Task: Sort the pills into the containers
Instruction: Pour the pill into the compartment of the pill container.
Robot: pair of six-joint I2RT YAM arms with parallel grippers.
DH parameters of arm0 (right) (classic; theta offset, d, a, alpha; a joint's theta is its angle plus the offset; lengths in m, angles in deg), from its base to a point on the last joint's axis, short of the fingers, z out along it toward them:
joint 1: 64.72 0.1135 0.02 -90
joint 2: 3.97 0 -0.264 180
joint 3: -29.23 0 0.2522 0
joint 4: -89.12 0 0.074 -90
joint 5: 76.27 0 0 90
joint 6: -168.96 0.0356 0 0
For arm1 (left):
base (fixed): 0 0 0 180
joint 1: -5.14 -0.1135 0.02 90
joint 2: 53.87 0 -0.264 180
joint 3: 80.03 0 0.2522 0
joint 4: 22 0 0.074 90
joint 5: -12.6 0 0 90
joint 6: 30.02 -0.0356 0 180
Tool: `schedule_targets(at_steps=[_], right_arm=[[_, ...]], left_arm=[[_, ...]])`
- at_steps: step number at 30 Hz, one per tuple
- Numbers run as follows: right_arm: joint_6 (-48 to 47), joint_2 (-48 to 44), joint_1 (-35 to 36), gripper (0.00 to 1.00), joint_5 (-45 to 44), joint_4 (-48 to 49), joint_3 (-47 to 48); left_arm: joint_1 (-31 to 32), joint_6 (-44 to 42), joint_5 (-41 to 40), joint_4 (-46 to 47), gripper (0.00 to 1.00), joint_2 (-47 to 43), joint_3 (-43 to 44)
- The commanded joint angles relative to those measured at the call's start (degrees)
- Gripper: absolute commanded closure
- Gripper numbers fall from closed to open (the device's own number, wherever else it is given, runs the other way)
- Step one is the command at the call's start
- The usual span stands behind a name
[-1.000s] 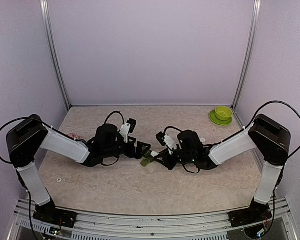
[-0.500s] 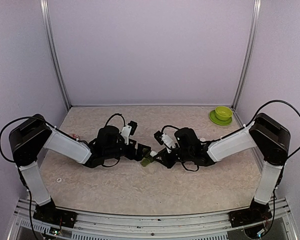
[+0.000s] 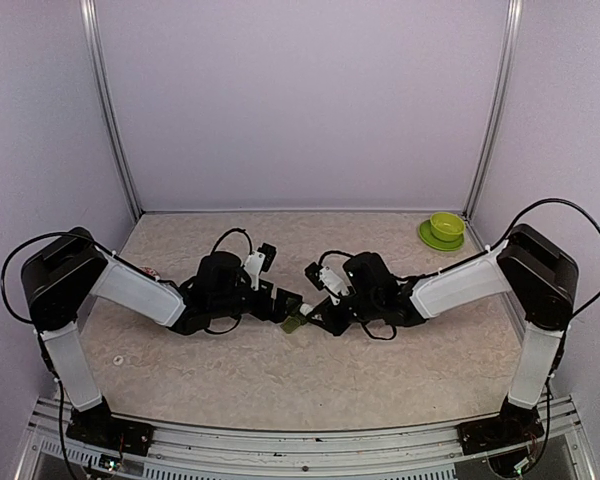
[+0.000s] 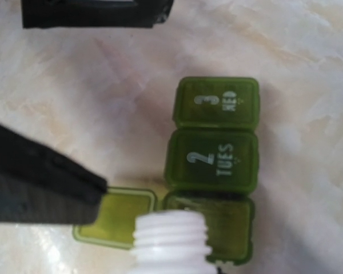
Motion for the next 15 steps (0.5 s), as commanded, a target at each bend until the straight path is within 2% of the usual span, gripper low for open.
schedule_targets(at_steps=[1, 15], right_arm=[[0.0, 1.4, -0.6, 0.95, -0.4, -2.9, 1.9], [-0.1, 1.9, -0.7, 0.95, -1.7, -7.8, 5.1]], left_arm=[[-0.5, -0.7, 0.6, -0.2, 0.01, 0.7, 1.3], [-0.7, -0.5, 1.4, -0.4, 0.01, 1.2, 1.6]])
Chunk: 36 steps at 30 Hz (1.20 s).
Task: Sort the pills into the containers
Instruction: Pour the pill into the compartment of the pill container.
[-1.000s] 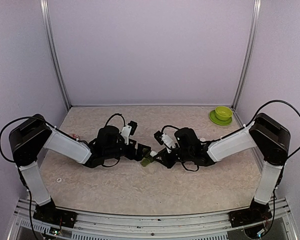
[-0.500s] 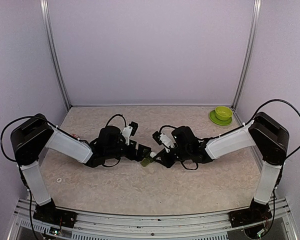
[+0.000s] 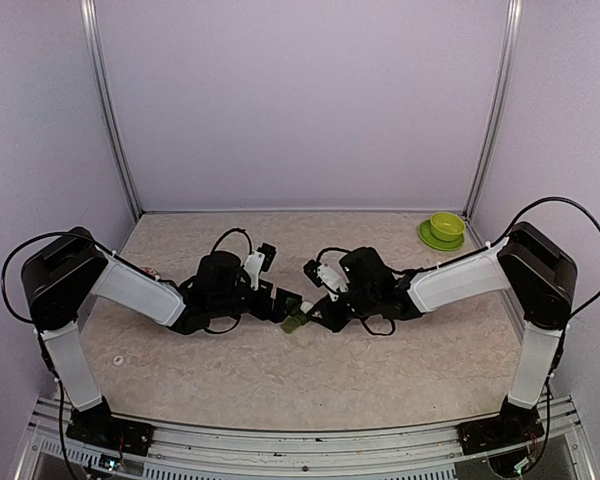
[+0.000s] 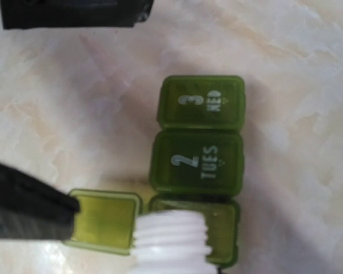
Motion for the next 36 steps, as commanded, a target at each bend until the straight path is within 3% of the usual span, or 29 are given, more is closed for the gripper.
schedule_targets(at_steps=[1, 36], right_arm=[[-0.2, 1.2, -0.5, 0.95, -0.9, -2.7, 1.8], [-0.5, 3.8, -0.6, 0.95, -0.5, -16.4, 10.4]], left_arm=[[-0.4, -0.5, 0.9, -0.2, 0.01, 1.1, 1.5], [-0.5, -0.2, 2.4, -0.6, 0.01, 2.3, 2.3]])
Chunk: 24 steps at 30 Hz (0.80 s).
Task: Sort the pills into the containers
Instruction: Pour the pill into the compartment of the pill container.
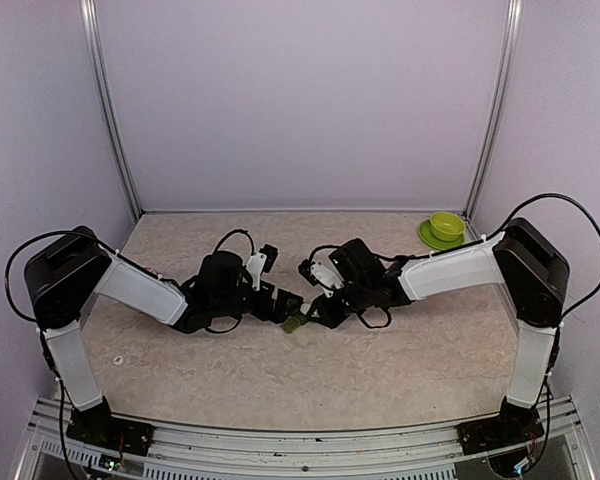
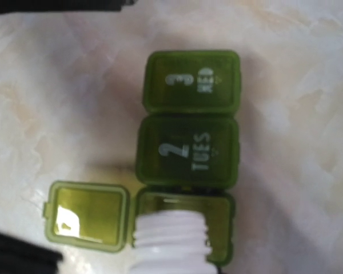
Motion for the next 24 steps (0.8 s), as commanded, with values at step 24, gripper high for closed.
schedule_targets(at_steps=[24], right_arm=[[-1.0, 2.3, -0.7, 0.95, 1.3, -9.0, 5.8]], left_arm=[[-0.3, -0.3, 1.2, 0.0, 0.01, 1.3, 1.5]])
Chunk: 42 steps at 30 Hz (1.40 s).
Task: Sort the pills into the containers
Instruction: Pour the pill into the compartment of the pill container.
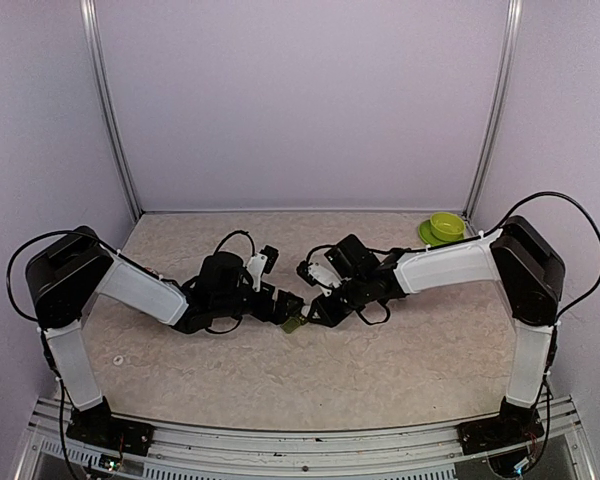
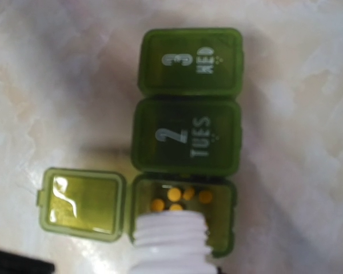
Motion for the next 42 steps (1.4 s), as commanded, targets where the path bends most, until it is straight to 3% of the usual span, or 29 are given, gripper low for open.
schedule_targets(at_steps=[1, 42], right_arm=[[-0.5, 0.8, -0.5, 0.95, 0.7, -1.0, 1.1], [-0.9, 2.9, -1.0, 0.94, 0.9, -10.4, 7.7]], left_arm=[[-0.3, -0.3, 0.9, 0.0, 0.01, 0.9, 1.4], [-0.3, -0.3, 1.0, 0.0, 0.01, 1.1, 1.5]])
